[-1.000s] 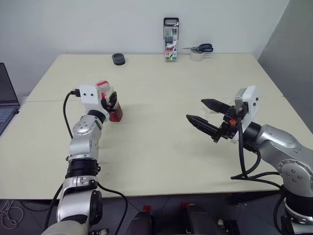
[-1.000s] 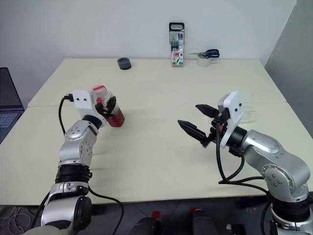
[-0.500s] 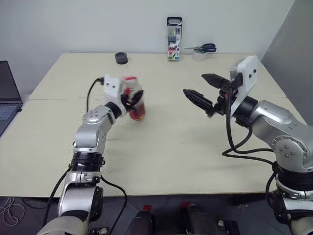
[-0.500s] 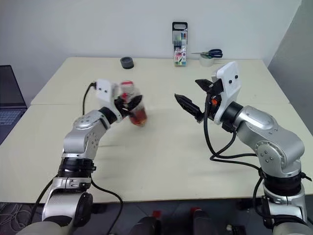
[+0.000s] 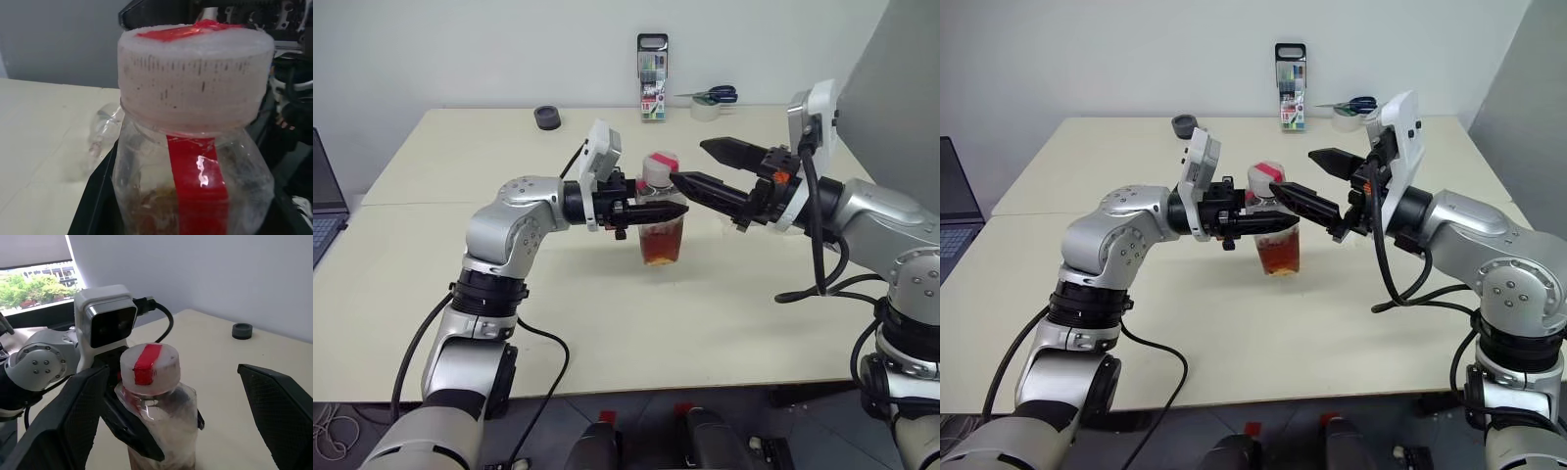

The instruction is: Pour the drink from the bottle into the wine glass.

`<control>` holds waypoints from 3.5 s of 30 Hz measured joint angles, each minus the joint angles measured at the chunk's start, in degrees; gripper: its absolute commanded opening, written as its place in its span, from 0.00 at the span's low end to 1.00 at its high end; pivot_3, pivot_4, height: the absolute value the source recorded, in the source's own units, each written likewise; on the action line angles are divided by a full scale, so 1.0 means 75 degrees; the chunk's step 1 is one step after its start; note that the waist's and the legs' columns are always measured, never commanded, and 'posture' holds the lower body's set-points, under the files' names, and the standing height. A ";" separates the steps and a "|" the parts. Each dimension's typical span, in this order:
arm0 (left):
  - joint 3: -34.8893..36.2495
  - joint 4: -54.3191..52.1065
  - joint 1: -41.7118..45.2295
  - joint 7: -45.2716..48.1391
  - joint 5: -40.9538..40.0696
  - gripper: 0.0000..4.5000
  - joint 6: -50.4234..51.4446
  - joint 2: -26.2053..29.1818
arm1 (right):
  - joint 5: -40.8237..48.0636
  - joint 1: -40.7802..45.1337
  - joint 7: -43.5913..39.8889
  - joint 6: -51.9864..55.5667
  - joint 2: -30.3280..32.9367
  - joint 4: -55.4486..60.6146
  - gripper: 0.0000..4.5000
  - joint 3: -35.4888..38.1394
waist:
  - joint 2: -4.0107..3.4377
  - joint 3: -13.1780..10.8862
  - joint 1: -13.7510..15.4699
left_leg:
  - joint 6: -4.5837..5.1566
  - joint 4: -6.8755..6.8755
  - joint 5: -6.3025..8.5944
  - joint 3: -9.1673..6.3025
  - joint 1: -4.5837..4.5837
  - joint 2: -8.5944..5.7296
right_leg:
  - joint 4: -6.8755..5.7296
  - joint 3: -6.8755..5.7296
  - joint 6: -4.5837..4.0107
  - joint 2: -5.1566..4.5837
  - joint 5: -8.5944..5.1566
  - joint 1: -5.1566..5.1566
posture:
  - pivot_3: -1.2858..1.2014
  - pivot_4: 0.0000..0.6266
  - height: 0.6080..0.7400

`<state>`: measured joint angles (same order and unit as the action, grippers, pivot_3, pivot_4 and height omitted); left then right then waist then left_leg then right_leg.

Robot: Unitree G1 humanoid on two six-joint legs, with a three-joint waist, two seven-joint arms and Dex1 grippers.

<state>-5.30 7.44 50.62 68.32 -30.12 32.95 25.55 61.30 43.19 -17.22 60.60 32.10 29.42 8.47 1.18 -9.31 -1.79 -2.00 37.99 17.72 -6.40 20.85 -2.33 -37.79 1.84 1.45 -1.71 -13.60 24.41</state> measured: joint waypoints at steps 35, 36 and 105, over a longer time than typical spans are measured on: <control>-0.0162 0.1438 0.0446 0.0210 0.0868 0.39 -0.1408 -0.0438 | -0.1252 0.0146 0.2658 0.0319 -0.1699 0.0458 0.42 -0.1040 | -0.0001 0.0000 -0.0006 | -0.0003 0.0000 -0.0002 0.0014 0.0010 -0.0001 | -0.0019 0.0023 0.0000 -0.0001 0.0000 0.0029 | 0.52 0.24 1.00; -0.0162 0.1446 0.0446 0.0209 0.0868 0.39 -0.1411 -0.0438 | -0.1274 0.0138 0.2657 0.0319 -0.1728 0.0459 0.42 -0.1038 | -0.0001 0.0000 -0.0007 | -0.0003 0.0000 -0.0002 0.0014 0.0010 -0.0001 | -0.0020 0.0025 0.0000 -0.0001 0.0000 0.0030 | 0.52 0.24 1.00; -0.0163 0.1154 0.0638 0.0304 0.0694 0.39 -0.0955 -0.0446 | -0.1719 -0.0159 0.2143 -0.0043 -0.1396 0.0954 0.85 -0.0973 | -0.0008 -0.0006 -0.0008 | -0.0006 0.0013 -0.0005 0.0043 0.0058 -0.0003 | -0.0043 0.0037 0.0000 -0.0002 0.0001 0.0099 | 0.52 0.24 1.00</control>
<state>-6.52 16.09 55.41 70.60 -24.92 25.79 22.21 48.41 42.00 -1.15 60.28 21.64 36.57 1.17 1.12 -9.35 -1.85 -2.05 38.09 17.69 -6.08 21.29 -2.35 -38.11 2.12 1.45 -1.73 -13.59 25.15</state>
